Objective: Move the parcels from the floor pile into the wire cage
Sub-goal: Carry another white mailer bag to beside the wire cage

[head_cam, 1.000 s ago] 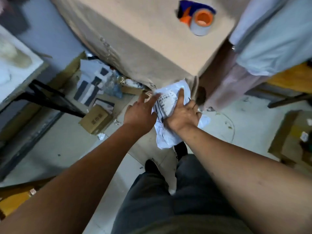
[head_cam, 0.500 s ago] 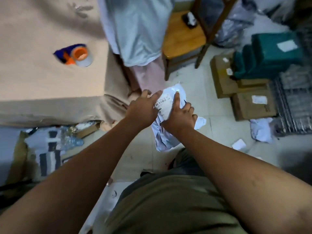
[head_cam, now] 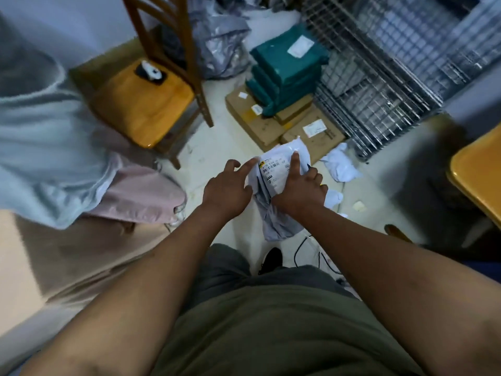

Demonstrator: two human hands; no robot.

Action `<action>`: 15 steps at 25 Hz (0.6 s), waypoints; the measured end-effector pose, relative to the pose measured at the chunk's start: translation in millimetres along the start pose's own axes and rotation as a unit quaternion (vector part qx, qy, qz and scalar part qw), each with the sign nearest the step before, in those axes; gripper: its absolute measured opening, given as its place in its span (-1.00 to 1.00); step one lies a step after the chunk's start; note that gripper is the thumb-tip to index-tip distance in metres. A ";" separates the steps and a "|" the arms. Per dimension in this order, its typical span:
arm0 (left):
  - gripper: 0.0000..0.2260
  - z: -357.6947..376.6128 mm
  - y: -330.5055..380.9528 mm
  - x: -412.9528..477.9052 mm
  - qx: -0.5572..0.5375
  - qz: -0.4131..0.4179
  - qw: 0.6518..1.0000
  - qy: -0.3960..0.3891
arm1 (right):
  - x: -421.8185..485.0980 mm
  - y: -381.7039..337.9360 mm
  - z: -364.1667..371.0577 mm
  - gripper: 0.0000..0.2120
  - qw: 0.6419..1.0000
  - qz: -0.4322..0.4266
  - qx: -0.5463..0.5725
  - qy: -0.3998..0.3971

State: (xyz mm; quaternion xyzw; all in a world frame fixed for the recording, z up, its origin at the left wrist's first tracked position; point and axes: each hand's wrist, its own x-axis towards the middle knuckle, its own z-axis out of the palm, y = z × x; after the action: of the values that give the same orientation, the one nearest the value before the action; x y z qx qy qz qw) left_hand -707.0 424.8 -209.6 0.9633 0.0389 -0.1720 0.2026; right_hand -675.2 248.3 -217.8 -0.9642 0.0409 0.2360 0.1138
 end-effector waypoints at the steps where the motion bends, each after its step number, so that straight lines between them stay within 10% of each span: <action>1: -0.42 -0.4 11.2 15.5 0.009 0.017 1.000 -0.009 | 10.8 9.3 -6.6 0.15 1.000 0.021 0.012 0.007; 15: -0.34 -19.9 94.3 225.0 0.136 0.268 0.946 -0.120 | 123.6 97.7 -75.6 0.13 0.929 0.335 0.154 0.037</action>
State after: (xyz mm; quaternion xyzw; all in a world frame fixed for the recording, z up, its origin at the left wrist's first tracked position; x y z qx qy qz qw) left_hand -476.1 347.7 -235.0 0.9286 -0.2695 -0.2293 0.1117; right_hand -545.0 132.3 -229.5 -0.8733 0.4014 0.2151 0.1731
